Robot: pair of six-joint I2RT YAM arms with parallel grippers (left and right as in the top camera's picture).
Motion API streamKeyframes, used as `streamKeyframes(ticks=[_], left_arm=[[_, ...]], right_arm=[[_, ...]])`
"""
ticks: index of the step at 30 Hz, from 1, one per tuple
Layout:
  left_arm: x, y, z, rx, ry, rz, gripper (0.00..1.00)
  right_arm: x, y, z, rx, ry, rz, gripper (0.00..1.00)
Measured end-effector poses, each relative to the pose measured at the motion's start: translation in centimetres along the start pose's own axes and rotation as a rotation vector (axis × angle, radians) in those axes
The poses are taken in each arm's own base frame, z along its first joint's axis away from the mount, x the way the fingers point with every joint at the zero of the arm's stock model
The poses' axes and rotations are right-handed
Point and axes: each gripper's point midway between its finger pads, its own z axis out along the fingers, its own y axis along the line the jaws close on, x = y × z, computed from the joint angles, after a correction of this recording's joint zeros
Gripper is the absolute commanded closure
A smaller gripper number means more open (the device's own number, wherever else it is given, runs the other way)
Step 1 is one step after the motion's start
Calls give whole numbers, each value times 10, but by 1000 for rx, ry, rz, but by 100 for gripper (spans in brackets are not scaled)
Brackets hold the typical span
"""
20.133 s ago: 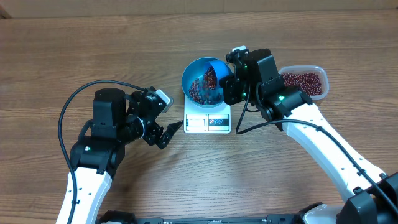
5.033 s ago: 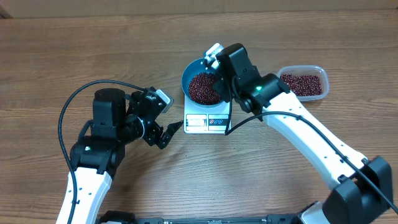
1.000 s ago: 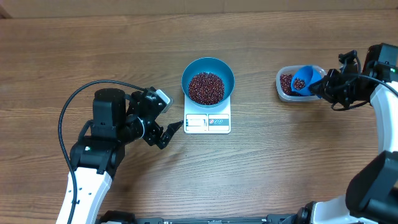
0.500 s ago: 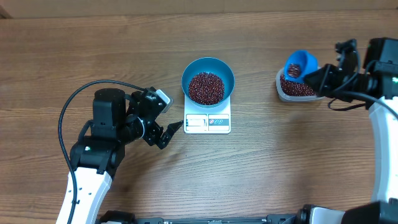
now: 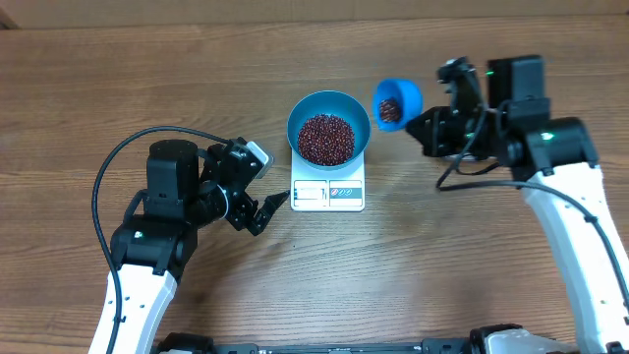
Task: Scoop item into bowl and weigh 150g on scale
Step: 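Lift a small scoop of beans over the teal bowl, then tip the blue scoop with the right gripper to trickle beans into the bowl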
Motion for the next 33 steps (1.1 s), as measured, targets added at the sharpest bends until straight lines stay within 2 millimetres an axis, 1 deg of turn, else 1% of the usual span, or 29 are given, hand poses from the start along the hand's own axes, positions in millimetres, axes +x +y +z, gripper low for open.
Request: streamKeyframes(ticks=[2,7,13,16,19,22,25,27,33], left_arm=[[0,0,0,0,0,0,1],[0,0,0,0,0,0,0],[0,0,0,0,0,0,1],[0,0,0,0,0,0,1],[0,0,0,0,0,0,0],[0,0,0,0,0,0,0],[0,0,0,0,0,0,0],[0,0,0,0,0,0,1],[0,0,0,0,0,0,1]], right_arm=[[0,10,5,4,-2,-39,96],[-4,27,13,11,-21,-106,96],[-11,40,17,7,-57,-155,96],[-14,42,18,7,-69,-164,96],[-13,41,22,11,-59,-165,96],[-11,37,30,15,-38,-159,96],[-7,32,43,21,-6,-166,96],[-5,33,49,20,8,-184,96],[-1,52,60,18,12,-301,96]])
